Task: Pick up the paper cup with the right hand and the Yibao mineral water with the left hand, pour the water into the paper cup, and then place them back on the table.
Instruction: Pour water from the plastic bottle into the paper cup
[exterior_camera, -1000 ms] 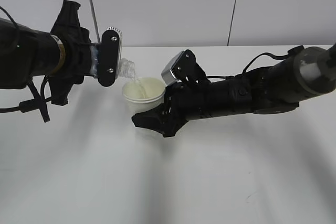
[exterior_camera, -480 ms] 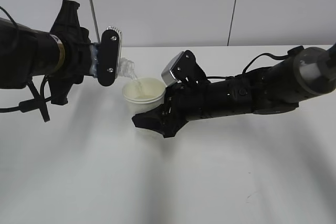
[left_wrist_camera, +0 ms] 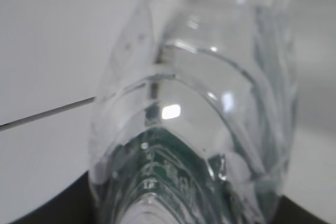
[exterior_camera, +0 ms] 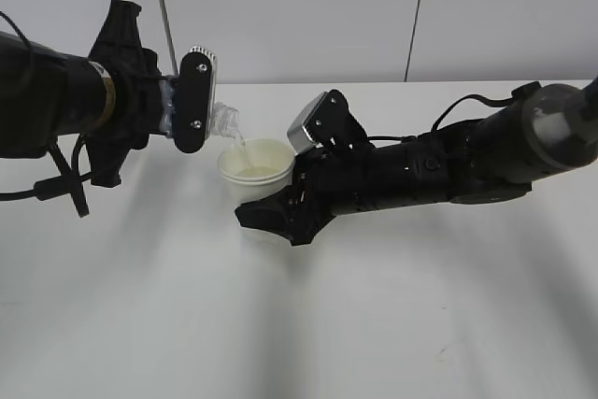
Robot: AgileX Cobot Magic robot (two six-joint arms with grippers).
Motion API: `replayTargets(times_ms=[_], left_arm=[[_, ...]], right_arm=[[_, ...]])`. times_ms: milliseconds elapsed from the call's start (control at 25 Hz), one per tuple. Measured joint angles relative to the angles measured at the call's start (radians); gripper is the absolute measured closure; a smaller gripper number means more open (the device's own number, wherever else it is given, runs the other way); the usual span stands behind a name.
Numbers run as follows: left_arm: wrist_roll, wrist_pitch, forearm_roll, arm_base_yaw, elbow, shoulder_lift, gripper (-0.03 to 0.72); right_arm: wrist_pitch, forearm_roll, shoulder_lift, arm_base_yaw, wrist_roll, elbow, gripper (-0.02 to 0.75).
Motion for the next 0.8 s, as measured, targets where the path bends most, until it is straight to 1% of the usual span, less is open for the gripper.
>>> replayTargets(times_ms=[240,440,680,800], left_arm=[[-0.016,0.000,0.000,0.000,0.000,0.000,0.347],[-0.064,0.000,-0.014,0.000,0.000,0.000,0.349],[-0.116,-0.020,-0.056,0.000,0.000,0.000,0.350],[-0.148,-0.024,-0.103,0.000,0.000,0.000,0.350]], right_arm=[[0.000,0.000,0.000,0.000,0.000,0.000,0.188],[0.002,0.000,0.000,0.000,0.000,0.000,0.188],[0.002,0.000,0.000,0.000,0.000,-0.002,0.188],[0.002,0.000,0.000,0.000,0.000,-0.002,0.188]])
